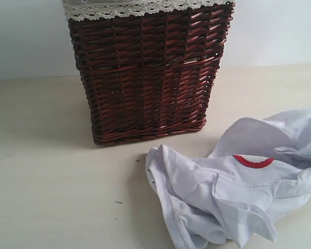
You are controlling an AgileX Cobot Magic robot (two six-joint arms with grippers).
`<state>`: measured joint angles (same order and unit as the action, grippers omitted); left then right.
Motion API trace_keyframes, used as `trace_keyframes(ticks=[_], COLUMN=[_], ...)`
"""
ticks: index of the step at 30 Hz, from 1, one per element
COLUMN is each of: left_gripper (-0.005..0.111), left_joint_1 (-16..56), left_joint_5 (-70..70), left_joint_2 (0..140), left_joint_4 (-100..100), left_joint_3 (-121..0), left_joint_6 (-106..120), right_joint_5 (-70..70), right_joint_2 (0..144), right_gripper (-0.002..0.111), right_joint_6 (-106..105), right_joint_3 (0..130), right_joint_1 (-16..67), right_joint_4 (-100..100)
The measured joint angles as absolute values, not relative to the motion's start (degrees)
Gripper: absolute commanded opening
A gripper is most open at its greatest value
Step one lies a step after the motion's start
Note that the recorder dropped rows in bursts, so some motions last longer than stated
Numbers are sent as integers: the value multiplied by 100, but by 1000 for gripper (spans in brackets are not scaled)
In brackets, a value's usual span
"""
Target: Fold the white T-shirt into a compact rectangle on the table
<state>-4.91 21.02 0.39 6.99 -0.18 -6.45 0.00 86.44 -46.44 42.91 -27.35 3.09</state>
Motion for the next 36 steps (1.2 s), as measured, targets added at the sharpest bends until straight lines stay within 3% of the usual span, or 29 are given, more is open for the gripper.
trace_keyframes(ticks=[5,8,11,15,19,21,28,31,36], left_gripper=[0,0,0,0,0,0,0,0,0], left_joint_1=[-491,-491,-491,-491,-491,-491,-491,-491,-491], left_joint_5=[2102,2102,2102,2102,2102,2102,2102,2102,2102], left_joint_2=[39,39,39,39,39,39,39,39,39], left_joint_4=[699,699,699,699,699,699,699,699,699], left_joint_3=[-18,-18,-18,-18,-18,-18,-18,-18,-18], left_joint_6=[-645,-645,-645,-645,-645,-645,-645,-645,-645], right_joint_5=[-195,-195,-195,39,860,1445,4235,4318,3829], right_joint_2=[8866,8827,8504,7596,7011,6956,7008,7008,7191], right_gripper=[52,58,55,34,7,0,0,3,14], right_joint_6=[-4211,-3699,-2975,-2284,-2507,-3278,-7460,-7864,-8025], right_joint_3=[4291,4291,4291,4291,4315,4301,3648,3452,3193], right_joint_1=[-3019,-3041,-3012,-2533,-1266,-583,1022,1112,1126], right_joint_4=[297,297,297,283,225,-80,-3571,-4555,-4551])
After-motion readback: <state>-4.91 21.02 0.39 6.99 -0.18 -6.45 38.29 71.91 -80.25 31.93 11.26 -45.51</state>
